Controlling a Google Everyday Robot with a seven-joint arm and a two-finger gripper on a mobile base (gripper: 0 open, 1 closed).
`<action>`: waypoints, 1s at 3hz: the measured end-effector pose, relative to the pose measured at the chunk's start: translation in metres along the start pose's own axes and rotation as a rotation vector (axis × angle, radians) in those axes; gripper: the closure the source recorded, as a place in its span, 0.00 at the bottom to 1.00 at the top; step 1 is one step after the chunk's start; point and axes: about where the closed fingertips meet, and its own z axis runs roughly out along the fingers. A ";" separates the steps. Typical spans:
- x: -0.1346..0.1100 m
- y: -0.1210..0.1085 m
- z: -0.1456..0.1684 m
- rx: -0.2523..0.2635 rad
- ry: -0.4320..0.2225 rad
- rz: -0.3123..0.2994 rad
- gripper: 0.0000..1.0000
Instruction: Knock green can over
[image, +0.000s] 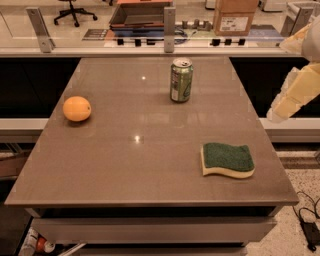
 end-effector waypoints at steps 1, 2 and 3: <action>-0.009 -0.019 0.019 0.020 -0.162 0.071 0.00; -0.025 -0.036 0.040 0.052 -0.320 0.139 0.00; -0.043 -0.045 0.068 0.085 -0.424 0.199 0.00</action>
Offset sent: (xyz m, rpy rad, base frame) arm 0.0921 0.0285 -0.0192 0.5269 -0.2379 -0.0988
